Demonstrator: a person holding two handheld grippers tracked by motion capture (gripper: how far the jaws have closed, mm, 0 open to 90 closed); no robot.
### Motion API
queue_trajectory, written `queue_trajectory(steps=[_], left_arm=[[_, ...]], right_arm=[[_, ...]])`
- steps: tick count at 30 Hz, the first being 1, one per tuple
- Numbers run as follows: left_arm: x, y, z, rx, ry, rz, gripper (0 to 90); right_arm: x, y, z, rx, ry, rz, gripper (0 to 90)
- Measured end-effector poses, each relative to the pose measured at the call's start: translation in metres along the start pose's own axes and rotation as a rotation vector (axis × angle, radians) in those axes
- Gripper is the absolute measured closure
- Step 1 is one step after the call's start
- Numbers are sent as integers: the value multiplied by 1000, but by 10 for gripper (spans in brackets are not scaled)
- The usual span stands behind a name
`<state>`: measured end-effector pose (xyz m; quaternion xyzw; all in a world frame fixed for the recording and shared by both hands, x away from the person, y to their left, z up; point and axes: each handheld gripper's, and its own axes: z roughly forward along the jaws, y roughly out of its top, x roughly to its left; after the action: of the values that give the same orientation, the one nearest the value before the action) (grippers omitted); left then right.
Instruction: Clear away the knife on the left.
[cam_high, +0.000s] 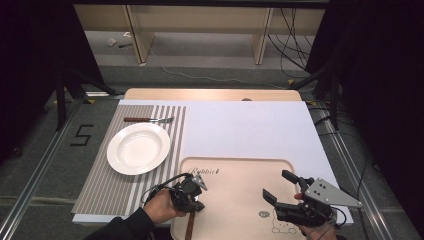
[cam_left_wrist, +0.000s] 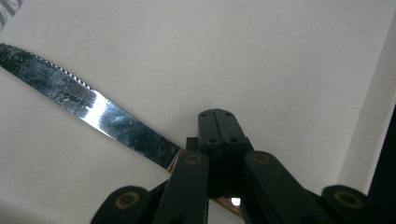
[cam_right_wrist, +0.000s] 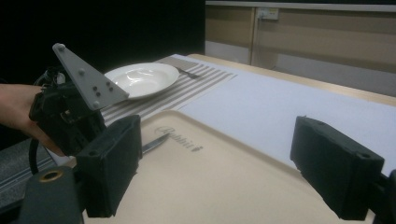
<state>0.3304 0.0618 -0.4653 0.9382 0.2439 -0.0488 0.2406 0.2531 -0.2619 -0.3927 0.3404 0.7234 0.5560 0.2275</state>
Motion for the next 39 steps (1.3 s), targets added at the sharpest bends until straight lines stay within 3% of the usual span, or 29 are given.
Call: queue_trajectory(steps=[12, 39], left_arm=[[6, -7, -7, 38, 17, -13, 897], [21, -22, -19, 45, 47, -73, 896]], right_arm=[[0, 0, 0, 0, -1, 1, 177], [0, 0, 0, -1, -1, 1, 177]])
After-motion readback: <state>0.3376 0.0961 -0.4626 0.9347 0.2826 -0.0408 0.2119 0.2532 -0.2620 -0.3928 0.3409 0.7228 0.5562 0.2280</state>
